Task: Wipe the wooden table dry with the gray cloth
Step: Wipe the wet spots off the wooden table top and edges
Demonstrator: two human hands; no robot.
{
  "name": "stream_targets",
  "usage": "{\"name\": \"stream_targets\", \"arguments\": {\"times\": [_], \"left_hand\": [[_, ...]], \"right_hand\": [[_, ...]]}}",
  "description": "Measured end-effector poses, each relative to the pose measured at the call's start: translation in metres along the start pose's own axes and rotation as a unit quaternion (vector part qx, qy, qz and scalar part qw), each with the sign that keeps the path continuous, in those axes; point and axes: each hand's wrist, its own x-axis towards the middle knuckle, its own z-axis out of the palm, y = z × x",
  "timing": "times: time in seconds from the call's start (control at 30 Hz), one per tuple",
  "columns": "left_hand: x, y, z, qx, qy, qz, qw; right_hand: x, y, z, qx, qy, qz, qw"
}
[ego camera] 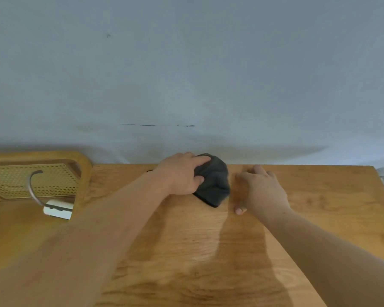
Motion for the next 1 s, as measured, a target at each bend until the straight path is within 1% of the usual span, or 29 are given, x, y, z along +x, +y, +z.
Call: {"name": "stream_targets", "arguments": {"times": [0.17,0.27,0.37,0.43,0.53,0.6,0.67,0.77,0.87,0.93,1.0], "left_hand": [[-0.039,-0.07,-0.017,0.01,-0.01,-0.107,0.994],[-0.03,-0.07,-0.023,0.0,-0.03,-0.134,0.991],[0.006,-0.036,-0.024,0.007,-0.049,-0.114,0.992],[0.026,-0.004,-0.018,0.012,-0.046,-0.067,0.997],[0.042,0.033,0.002,-0.005,-0.013,0.011,1.0],[0.042,0.034,0.008,-0.006,0.004,0.046,0.999],[0.037,0.016,0.004,-0.01,-0.004,0.068,0.998],[0.016,-0.027,-0.011,-0.01,-0.039,0.052,0.998],[-0.004,-0.058,-0.02,-0.04,-0.045,-0.011,0.998],[-0.005,-0.057,-0.017,-0.056,-0.029,-0.035,0.997],[0.005,-0.041,-0.012,-0.031,-0.01,-0.046,0.998]], "right_hand": [[0.0,-0.003,-0.002,0.012,0.007,0.007,1.0],[0.001,0.0,-0.002,0.011,0.005,0.009,1.0],[0.003,0.001,-0.002,0.014,0.002,0.011,1.0],[0.004,0.0,-0.002,0.004,0.001,0.008,1.0],[0.002,0.001,-0.001,-0.009,-0.006,0.005,1.0],[0.001,0.001,-0.001,-0.011,-0.007,0.004,1.0],[0.0,0.002,-0.001,-0.006,-0.006,0.005,1.0],[0.0,0.002,-0.002,0.007,-0.009,0.013,1.0],[0.003,0.002,-0.005,-0.002,-0.013,0.015,1.0],[0.005,0.001,-0.006,-0.013,-0.015,0.014,1.0],[0.007,0.001,-0.006,-0.02,-0.013,0.007,1.0]]}}
